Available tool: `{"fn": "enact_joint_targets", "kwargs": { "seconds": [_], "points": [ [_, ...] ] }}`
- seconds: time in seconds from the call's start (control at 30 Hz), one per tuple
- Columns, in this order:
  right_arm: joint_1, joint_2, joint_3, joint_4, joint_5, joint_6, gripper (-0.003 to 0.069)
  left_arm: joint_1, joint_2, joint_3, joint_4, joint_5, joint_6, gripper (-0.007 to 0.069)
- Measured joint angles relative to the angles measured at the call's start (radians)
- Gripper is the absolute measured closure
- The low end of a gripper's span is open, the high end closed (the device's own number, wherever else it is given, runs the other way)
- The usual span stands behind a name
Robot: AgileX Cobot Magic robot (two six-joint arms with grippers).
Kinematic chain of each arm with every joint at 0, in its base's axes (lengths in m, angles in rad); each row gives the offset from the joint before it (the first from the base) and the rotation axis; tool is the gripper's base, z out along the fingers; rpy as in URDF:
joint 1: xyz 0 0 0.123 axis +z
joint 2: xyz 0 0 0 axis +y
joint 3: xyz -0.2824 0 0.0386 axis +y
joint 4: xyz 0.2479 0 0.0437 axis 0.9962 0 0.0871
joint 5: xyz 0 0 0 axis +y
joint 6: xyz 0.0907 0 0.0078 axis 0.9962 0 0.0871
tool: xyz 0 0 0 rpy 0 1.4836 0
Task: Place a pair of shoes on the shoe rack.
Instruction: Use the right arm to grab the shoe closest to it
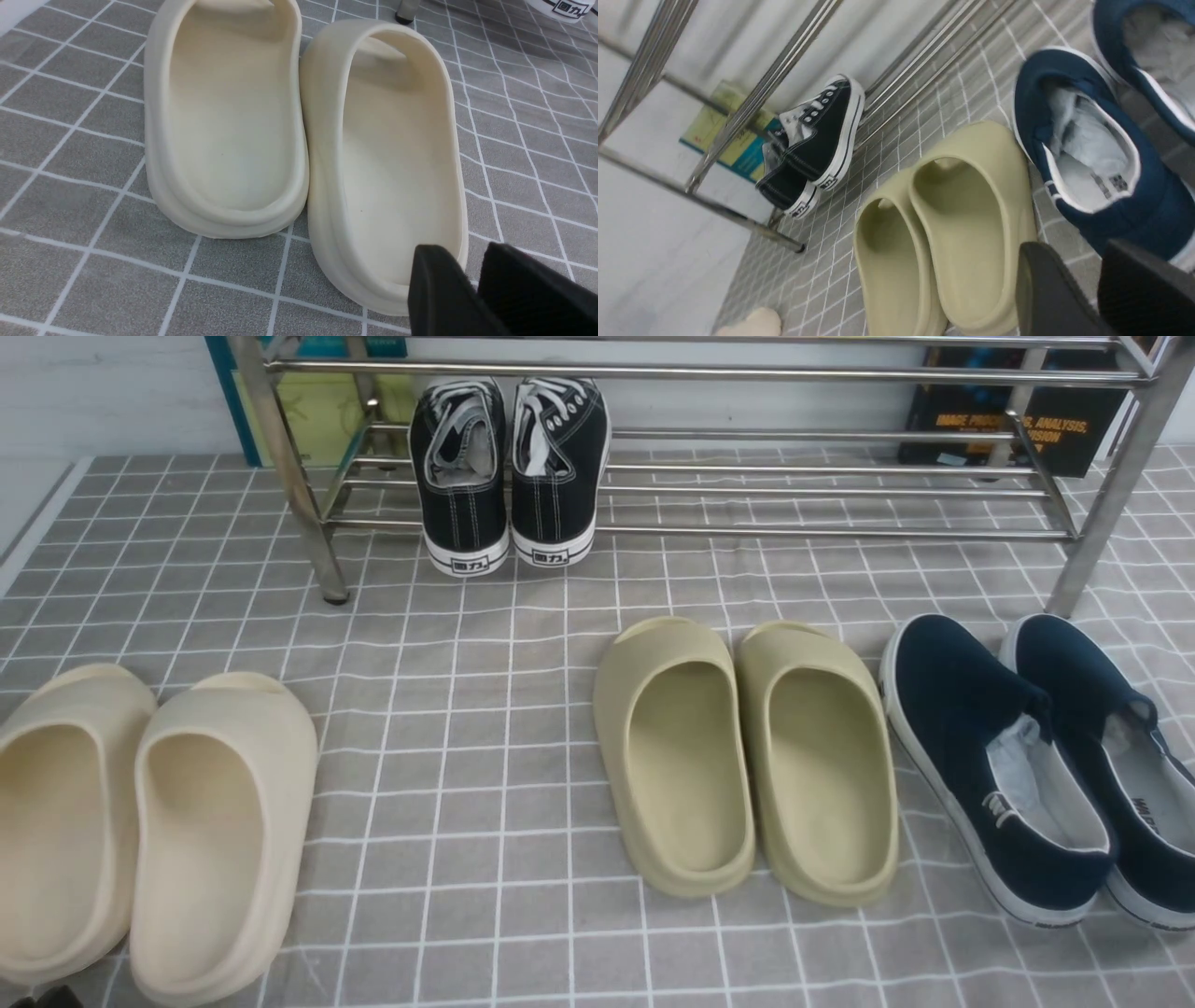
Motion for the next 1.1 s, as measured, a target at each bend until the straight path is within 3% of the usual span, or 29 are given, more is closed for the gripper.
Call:
{"fn": "enact_joint_targets", "kwargs": {
  "seconds": [0.07,0.17,0.2,0.27,0.43,0.6,0.9,1.1],
  "points": [
    [0.001,0.027,-0.052,-0.035,0.031,-0.042,0.0512,0.0,0.0,0.0,0.0,0.0,0.0,0.047],
    [0.002,0.193,-0.225,-0.207,0.17,-0.085,0.0652,0.0,0.0,0.0,-0.001,0.0,0.0,0.0466],
    [0.002,0.205,-0.247,-0.219,0.189,-0.086,0.0655,0.0,0.0,0.0,-0.001,0.0,0.0,0.0466],
    [0.002,0.391,-0.404,-0.394,0.351,-0.099,0.0662,0.0,0.0,0.0,-0.001,0.0,0.0,0.0461],
    [0.004,0.635,-0.608,-0.574,0.609,-0.15,0.0662,0.0,0.0,0.0,-0.001,0.0,0.0,0.0456],
    [0.107,0.869,-0.751,-0.629,0.716,-0.182,0.0662,0.0,0.0,0.0,-0.001,0.0,0.0,0.045],
    [0.321,1.21,-0.891,-0.72,0.776,-0.149,0.0627,0.0,0.0,0.0,-0.001,0.0,0.0,0.0442],
    [0.385,1.394,-0.953,-0.769,0.716,-0.117,0.0449,0.0,0.0,0.0,-0.001,0.0,0.0,0.0442]
  ]
}}
